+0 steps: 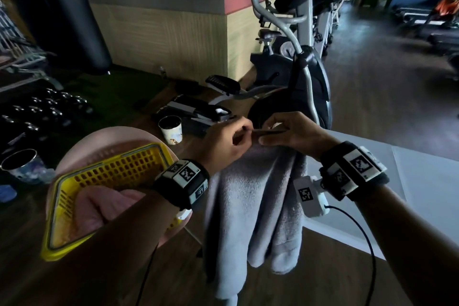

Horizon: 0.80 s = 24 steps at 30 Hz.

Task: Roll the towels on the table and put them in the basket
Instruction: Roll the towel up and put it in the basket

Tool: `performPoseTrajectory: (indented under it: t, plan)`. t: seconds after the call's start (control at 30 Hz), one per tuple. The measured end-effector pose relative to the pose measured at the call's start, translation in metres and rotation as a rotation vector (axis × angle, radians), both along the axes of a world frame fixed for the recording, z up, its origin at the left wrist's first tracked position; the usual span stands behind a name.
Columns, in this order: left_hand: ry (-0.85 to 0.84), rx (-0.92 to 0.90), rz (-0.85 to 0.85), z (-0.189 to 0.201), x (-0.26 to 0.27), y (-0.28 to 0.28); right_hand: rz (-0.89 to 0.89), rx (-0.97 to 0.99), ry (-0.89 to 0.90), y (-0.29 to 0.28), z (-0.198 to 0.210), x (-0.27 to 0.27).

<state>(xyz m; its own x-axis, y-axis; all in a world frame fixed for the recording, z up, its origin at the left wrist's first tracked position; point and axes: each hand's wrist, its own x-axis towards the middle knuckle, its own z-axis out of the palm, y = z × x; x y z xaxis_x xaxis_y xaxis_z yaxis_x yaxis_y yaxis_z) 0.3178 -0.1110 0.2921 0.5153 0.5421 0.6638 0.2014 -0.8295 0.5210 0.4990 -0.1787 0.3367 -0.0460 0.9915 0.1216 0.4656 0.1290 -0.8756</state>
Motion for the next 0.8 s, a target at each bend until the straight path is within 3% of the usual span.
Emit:
performPoseTrajectory:
  t: [0.17,0.4,0.57,0.67,0.8]
  plan:
    - [-0.025,-0.219,0.010,0.001,0.006,0.009,-0.077,0.182,-0.035,0.001,0.004,0.002]
    - [-0.299,-0.980,-0.275,0.003,0.013,0.000,-0.074,0.112,0.218,0.014,-0.015,0.002]
    - [-0.192,-0.984,-0.298,-0.001,0.005,-0.002,-0.330,0.229,0.175,0.022,-0.013,0.020]
    - [-0.190,-0.899,-0.263,0.001,-0.001,0.003,-0.468,0.258,0.315,0.017,-0.007,0.028]
    - [-0.115,-0.736,-0.264,0.016,0.005,0.008,0.066,-0.004,0.224,-0.003,-0.024,-0.010]
